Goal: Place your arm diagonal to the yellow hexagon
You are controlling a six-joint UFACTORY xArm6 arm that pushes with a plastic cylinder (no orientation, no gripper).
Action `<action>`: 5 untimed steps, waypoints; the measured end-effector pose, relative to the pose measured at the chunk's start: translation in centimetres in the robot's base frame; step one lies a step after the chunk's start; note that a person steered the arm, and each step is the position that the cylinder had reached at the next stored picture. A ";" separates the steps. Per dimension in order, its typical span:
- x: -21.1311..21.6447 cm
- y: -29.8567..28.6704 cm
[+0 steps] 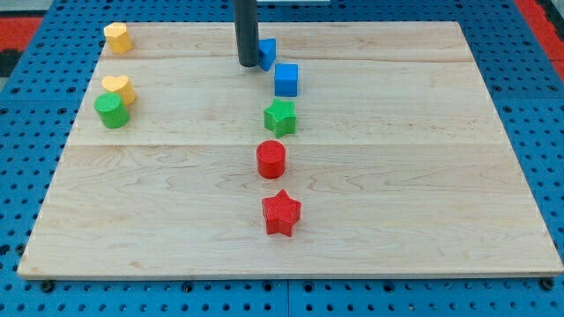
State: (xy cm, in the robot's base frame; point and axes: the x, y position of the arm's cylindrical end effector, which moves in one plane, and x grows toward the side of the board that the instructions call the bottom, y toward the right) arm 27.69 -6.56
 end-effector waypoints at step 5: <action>-2.0 -1.5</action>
State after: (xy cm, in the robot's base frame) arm 25.69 -8.02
